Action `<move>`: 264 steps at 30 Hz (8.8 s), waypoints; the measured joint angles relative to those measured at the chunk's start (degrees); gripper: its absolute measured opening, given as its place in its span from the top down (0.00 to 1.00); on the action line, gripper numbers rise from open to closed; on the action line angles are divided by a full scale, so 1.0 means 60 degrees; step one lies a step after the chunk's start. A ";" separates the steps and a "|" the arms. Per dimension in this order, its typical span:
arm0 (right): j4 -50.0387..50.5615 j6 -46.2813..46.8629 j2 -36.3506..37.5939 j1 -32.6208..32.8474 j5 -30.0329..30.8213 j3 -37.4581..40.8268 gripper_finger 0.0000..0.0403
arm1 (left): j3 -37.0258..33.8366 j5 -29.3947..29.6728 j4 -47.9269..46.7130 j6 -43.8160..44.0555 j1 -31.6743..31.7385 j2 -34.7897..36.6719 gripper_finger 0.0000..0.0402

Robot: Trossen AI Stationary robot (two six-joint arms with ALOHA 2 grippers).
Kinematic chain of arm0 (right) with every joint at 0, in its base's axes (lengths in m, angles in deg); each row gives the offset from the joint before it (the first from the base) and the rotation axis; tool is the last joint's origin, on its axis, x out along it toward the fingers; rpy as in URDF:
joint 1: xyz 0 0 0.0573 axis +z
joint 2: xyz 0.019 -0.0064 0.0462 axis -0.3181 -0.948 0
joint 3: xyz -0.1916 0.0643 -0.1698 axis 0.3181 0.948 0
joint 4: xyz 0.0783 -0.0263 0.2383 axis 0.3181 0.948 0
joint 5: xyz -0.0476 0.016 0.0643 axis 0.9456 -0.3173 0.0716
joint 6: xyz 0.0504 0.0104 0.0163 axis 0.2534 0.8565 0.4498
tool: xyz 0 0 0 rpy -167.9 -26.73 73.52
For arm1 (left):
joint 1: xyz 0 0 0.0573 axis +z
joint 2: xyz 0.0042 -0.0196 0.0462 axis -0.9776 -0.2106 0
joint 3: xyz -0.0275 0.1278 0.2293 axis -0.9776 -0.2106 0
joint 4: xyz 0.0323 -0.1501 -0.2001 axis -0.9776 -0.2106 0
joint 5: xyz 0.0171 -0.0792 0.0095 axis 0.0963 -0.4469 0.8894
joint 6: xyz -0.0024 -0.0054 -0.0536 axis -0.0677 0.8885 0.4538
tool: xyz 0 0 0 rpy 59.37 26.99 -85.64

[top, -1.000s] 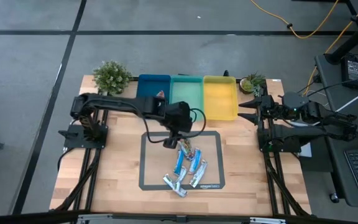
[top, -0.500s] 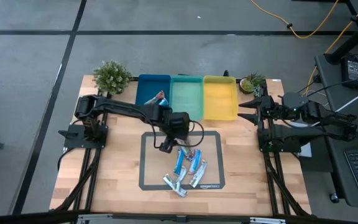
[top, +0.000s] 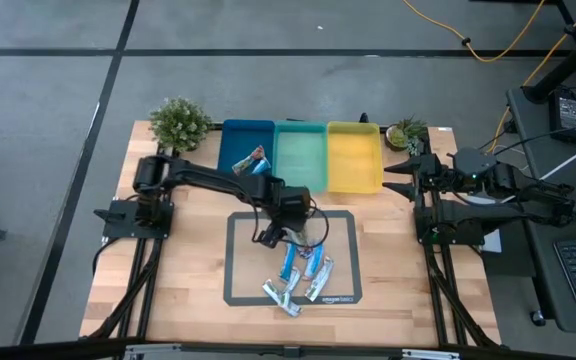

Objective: Pick and place Granola Bars by type
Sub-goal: Put the red granola bar into the blue bin

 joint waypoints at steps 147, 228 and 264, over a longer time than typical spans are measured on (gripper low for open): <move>0.0407 0.0090 -0.0004 -0.0005 -0.0069 0.0000 0.50 | -0.0124 0.2686 -0.1781 0.3731 0.7085 0.2597 0.96; 0.0484 0.0028 0.0000 -0.0003 -0.0071 0.0000 0.50 | -0.0113 -0.1299 -0.1722 0.2312 0.2877 0.2504 0.66; -0.1272 -0.2066 -0.3332 0.0089 -0.2991 -0.0004 0.60 | -0.0127 0.1060 -0.0686 0.3835 -0.0142 0.2636 1.00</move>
